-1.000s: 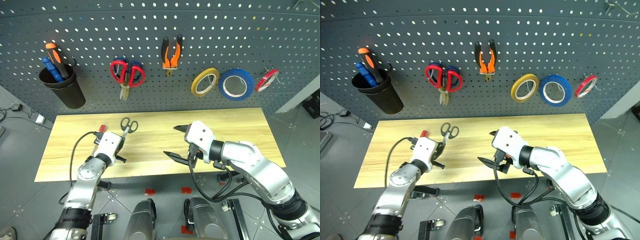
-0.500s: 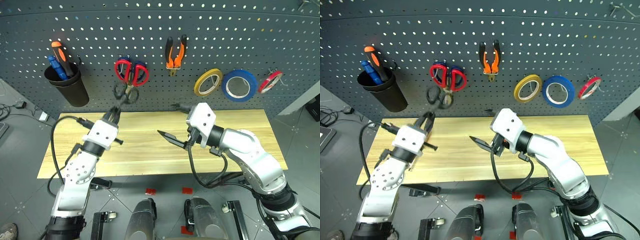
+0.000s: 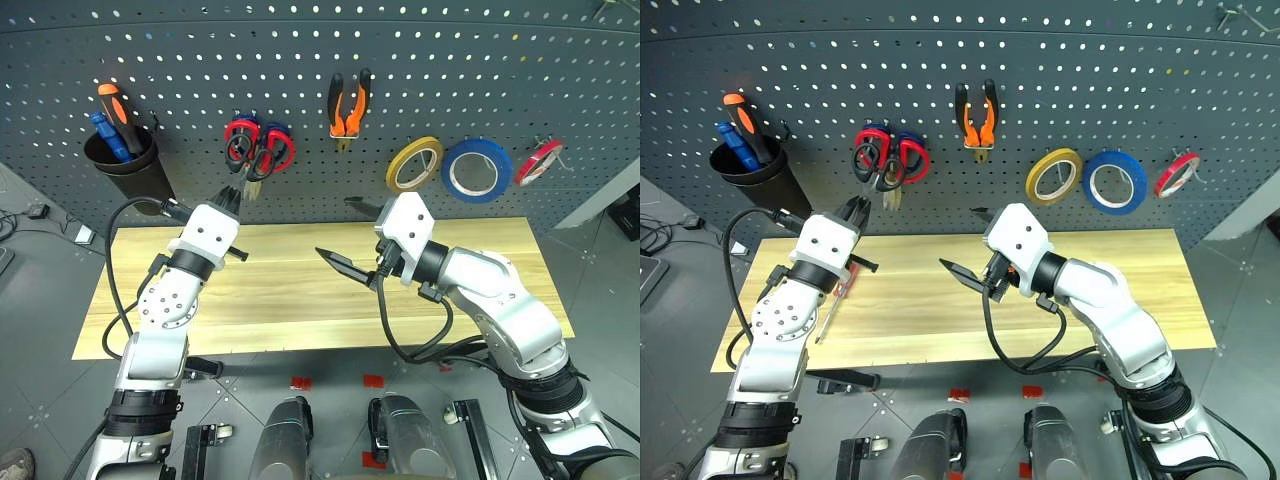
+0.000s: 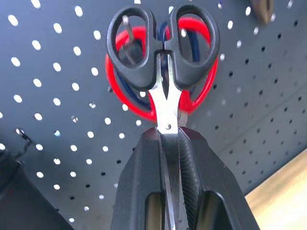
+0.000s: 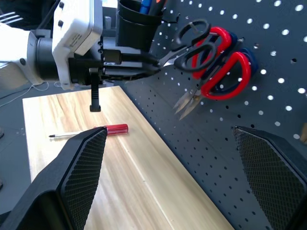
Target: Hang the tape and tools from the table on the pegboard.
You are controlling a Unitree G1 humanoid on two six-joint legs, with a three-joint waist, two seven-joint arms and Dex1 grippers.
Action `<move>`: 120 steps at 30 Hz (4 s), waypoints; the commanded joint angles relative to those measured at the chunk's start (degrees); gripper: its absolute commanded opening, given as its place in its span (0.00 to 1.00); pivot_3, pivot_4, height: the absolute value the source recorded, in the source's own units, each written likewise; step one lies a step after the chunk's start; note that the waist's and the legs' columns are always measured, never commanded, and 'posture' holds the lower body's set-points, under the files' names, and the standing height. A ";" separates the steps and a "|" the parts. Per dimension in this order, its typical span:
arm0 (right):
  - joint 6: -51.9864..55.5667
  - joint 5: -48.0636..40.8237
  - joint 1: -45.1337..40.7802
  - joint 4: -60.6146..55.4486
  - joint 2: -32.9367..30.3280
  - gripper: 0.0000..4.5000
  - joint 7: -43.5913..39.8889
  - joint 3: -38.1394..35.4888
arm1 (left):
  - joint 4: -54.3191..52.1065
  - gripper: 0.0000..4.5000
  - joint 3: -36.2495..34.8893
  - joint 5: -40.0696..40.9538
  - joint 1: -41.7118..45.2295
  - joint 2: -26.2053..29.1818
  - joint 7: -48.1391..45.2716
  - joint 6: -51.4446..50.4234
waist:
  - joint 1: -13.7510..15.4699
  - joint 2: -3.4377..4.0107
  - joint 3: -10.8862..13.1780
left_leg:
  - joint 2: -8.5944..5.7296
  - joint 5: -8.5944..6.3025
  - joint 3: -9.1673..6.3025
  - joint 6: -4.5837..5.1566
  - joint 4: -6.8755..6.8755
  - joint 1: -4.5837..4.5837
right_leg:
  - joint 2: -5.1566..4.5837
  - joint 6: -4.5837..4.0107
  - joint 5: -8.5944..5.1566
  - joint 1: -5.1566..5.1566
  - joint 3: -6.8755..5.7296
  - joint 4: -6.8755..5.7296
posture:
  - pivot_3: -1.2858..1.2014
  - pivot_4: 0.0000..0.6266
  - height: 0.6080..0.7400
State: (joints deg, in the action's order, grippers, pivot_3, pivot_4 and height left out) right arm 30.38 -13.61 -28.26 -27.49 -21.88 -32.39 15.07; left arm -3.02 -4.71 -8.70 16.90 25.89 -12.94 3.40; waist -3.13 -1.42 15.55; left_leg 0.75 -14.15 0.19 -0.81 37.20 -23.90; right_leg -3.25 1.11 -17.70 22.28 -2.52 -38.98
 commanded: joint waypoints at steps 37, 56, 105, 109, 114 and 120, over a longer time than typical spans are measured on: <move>28.92 0.16 -9.94 -1.74 14.01 1.00 9.76 3.72 | 56.72 0.67 -5.81 13.64 22.13 8.65 -15.20 -19.73 | -0.01 -0.52 0.47 | -0.01 -0.08 -0.13 0.14 0.57 -0.10 | 0.05 -0.01 0.01 0.05 -0.02 -0.38 | 0.48 0.51 1.00; 32.50 -2.12 -12.96 -1.88 13.11 1.00 10.27 2.90 | 71.57 0.67 -5.63 12.86 28.81 9.23 -12.58 -22.05 | -0.67 -0.74 0.80 | -0.01 -0.12 0.03 0.19 0.77 -0.81 | 0.01 -0.01 0.01 0.98 0.19 -0.73 | 0.46 0.53 1.00; 9.36 -8.50 -10.09 1.06 7.45 1.00 0.66 -4.79 | 3.69 0.20 -16.14 25.43 27.45 6.46 -3.89 -10.83 | 1.47 -0.96 0.48 | -0.02 0.15 -0.06 -0.24 0.83 -0.89 | 0.03 -0.08 0.19 0.88 0.04 -0.57 | 0.50 0.30 1.00; 9.03 -7.98 -10.46 1.61 7.76 1.00 1.43 -4.79 | 11.42 0.20 -16.16 24.94 35.41 7.01 -4.35 -7.89 | 1.30 -0.97 0.47 | -0.01 0.20 -0.05 -0.31 0.85 -0.90 | 0.06 -0.08 0.19 0.91 0.03 -0.61 | 0.49 0.31 1.00; 8.95 -7.67 -10.38 1.40 7.45 1.00 1.76 -4.20 | 17.81 0.20 -17.71 23.20 34.86 8.44 -2.85 -4.14 | 0.62 -0.93 0.46 | 0.00 0.20 0.02 -0.32 0.85 -0.87 | 0.06 -0.08 0.18 0.95 0.06 -0.65 | 0.48 0.32 1.00; 8.90 -7.76 -10.59 1.44 7.67 1.00 1.86 -3.94 | 14.51 0.20 -19.73 23.25 29.14 9.48 -0.73 -4.39 | 0.37 -0.94 0.46 | 0.01 0.21 -0.01 -0.33 0.93 -0.88 | 0.05 -0.09 0.18 0.97 0.10 -0.77 | 0.49 0.32 1.00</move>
State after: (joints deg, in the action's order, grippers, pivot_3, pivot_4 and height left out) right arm 40.52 -21.33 -37.73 -24.56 -14.53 -30.84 11.41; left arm 15.62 -22.73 14.44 46.08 33.81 -14.57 -2.10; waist -2.76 -2.36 16.01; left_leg 0.75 -13.94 0.17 -1.15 38.14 -24.78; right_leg -3.20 1.03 -17.52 23.25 -2.42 -39.77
